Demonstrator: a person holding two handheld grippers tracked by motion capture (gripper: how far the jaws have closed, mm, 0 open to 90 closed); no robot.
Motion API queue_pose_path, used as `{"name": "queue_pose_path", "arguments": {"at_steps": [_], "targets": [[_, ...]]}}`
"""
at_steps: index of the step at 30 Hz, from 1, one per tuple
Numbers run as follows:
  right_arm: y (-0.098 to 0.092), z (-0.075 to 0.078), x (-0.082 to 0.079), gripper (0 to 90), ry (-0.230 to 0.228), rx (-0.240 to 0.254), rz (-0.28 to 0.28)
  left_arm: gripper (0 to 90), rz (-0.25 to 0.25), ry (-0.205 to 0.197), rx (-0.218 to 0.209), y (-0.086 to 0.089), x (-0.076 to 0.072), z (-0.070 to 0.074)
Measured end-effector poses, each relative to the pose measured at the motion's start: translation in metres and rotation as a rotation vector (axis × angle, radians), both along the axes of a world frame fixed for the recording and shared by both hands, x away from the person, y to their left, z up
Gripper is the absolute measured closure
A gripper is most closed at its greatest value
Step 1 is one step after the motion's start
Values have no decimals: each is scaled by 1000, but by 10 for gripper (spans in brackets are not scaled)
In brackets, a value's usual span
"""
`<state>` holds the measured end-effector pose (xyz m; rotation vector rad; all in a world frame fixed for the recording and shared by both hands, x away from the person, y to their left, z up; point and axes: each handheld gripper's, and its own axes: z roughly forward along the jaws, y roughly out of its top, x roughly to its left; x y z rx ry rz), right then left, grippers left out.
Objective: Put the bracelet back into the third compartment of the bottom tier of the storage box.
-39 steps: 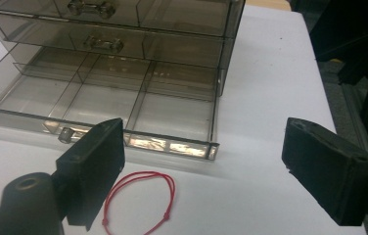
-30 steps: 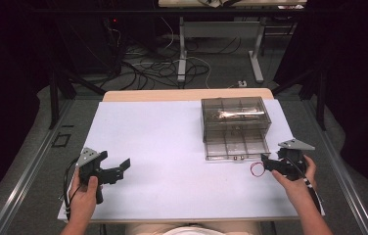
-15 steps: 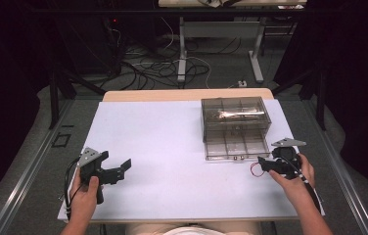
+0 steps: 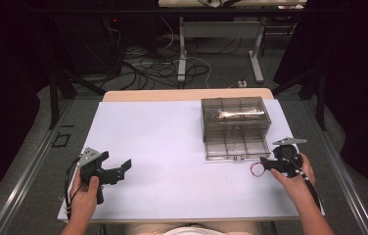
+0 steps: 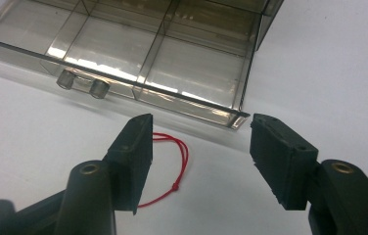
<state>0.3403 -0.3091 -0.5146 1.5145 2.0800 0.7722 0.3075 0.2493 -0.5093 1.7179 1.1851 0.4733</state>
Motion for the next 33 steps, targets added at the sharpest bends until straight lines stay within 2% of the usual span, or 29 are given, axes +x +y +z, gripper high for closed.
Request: {"name": "queue_pose_path", "arguments": {"at_steps": [14, 25, 29, 33], "targets": [[-6, -5, 4, 553, 56, -5, -25, 30, -9, 6, 8, -1, 1, -1], [-4, -9, 5, 649, 106, 37, -60, 32, -9, 9, 8, -1, 1, -1], [-3, -10, 6, 715, 136, 56, -82, 32, -9, 10, 8, -1, 1, -2], [-2, -12, 6, 734, 156, 74, -94, 32, -11, 10, 9, -1, 1, -1]]}}
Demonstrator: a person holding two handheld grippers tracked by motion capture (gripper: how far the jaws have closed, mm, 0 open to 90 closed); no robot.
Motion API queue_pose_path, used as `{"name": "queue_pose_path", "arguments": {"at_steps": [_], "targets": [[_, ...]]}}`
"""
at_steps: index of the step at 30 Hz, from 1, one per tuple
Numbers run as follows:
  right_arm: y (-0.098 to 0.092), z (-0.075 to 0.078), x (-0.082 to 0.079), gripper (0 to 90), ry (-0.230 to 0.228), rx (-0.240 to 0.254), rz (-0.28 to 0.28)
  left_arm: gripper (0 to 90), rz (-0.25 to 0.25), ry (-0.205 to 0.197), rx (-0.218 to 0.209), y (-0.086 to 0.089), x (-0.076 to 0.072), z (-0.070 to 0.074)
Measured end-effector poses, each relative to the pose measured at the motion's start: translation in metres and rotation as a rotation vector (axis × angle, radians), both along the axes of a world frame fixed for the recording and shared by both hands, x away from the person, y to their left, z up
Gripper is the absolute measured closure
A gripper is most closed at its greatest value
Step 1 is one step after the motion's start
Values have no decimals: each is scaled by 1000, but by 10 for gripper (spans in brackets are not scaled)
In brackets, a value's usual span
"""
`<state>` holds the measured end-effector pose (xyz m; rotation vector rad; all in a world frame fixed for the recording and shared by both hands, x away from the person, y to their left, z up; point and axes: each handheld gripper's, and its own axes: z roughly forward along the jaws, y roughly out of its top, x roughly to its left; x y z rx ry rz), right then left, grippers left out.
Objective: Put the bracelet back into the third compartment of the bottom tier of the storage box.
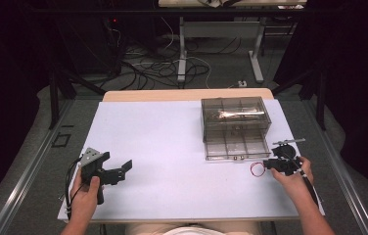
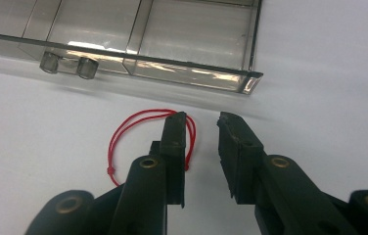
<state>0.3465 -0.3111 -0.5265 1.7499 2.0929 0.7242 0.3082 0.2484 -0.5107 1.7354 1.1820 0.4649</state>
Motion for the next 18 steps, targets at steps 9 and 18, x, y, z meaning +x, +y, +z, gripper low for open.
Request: {"name": "queue_pose_path", "arguments": {"at_steps": [9, 18], "targets": [[1, -3, -1, 781, 45, 23, -36, 33, -2, 2, 3, 0, 0, 0], [3, -7, -1, 811, 64, 44, -69, 33, -1, 2, -2, 0, 0, 0]]}}
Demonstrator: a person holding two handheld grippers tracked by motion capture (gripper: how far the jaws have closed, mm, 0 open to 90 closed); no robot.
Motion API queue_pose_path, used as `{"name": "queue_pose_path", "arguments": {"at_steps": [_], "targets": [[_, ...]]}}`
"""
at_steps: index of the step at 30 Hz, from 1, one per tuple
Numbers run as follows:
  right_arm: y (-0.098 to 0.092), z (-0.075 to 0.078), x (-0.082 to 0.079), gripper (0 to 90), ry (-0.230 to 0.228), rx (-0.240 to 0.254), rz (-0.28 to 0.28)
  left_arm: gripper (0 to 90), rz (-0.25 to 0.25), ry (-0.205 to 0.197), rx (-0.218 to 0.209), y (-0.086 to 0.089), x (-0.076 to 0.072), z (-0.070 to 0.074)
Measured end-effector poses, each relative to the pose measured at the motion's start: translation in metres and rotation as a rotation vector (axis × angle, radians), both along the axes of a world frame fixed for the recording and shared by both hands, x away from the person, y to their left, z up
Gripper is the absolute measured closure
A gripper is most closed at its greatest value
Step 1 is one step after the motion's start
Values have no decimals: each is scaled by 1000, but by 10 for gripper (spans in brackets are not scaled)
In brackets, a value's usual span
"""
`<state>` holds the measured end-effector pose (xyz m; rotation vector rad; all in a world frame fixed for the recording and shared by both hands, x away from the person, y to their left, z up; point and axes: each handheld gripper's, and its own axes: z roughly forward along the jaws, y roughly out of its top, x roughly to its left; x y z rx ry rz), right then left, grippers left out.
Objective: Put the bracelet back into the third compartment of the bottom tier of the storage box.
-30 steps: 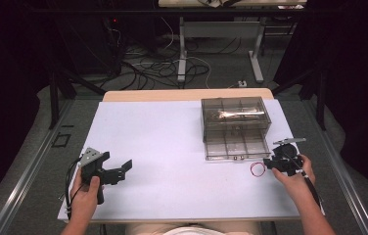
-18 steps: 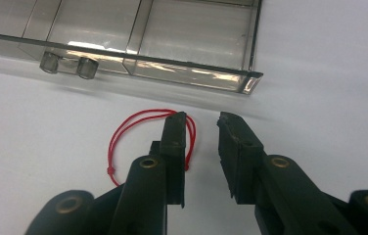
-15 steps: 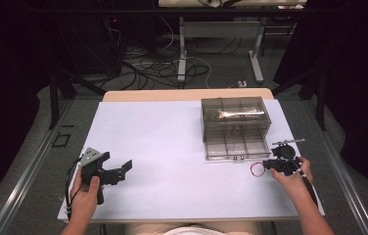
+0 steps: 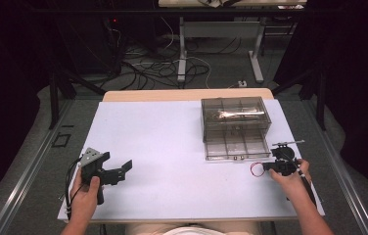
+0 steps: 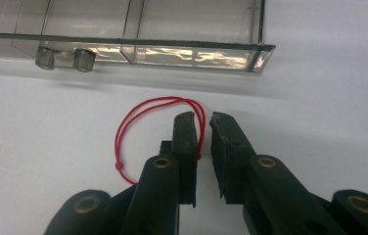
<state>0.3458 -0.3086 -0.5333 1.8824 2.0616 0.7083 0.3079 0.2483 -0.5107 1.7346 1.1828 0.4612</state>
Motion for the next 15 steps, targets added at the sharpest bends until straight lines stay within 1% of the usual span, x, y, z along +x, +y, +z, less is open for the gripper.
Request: {"name": "queue_pose_path", "arguments": {"at_steps": [2, 3, 11, 13, 15], "targets": [[0, 0, 0, 814, 8, 1, -2, 33, -2, 0, 4, 0, 0, 0], [0, -1, 0, 827, 18, 13, 2, 33, -2, 0, 4, 0, 0, 0], [1, -3, 0, 840, 30, 16, -4, 33, -2, 1, 0, 0, 0, 0], [2, -4, 1, 840, 36, 16, -13, 34, -4, 2, 3, 0, 0, 0], [3, -4, 1, 840, 43, 18, -9, 34, -5, 2, 4, 0, 0, 0]]}}
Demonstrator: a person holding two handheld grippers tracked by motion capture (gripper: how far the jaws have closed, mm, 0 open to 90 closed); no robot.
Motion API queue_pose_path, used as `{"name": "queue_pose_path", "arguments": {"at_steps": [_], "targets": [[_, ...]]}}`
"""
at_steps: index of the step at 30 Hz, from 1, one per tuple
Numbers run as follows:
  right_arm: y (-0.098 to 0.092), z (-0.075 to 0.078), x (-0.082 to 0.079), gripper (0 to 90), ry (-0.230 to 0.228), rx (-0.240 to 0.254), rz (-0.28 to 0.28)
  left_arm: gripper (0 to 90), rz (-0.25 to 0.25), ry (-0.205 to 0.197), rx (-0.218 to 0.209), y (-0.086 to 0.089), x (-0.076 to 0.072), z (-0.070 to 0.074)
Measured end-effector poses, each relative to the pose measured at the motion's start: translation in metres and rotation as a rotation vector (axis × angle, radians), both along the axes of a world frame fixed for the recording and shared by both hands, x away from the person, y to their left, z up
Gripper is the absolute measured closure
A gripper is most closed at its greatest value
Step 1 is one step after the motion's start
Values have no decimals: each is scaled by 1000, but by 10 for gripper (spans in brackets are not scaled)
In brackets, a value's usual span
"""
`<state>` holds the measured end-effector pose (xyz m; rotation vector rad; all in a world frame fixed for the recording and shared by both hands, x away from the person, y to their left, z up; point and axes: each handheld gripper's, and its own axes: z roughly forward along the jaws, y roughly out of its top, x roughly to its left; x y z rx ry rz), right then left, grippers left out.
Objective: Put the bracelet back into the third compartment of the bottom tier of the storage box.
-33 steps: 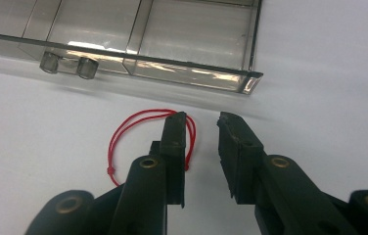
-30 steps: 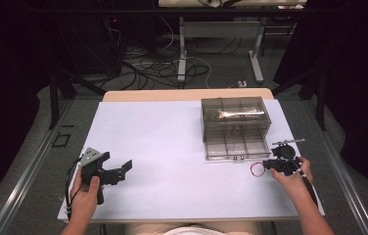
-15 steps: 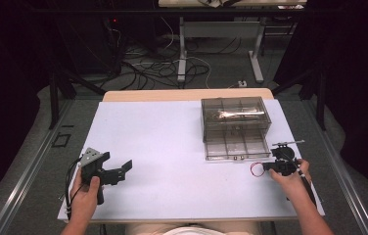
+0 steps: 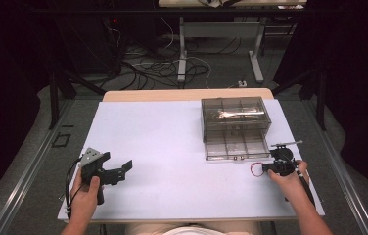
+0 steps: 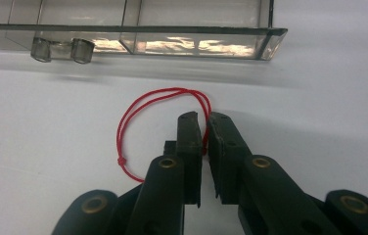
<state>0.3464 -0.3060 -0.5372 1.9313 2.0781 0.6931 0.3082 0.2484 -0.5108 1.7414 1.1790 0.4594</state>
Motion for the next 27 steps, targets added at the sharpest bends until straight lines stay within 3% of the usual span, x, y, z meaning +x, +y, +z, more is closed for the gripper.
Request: {"name": "queue_pose_path", "arguments": {"at_steps": [9, 27], "targets": [[2, -1, 0, 863, -7, -23, -11, 34, -4, 4, 2, -1, 0, 0], [1, 0, 0, 880, -4, -12, -32, 36, -2, 1, 2, 0, 0, 0]]}}
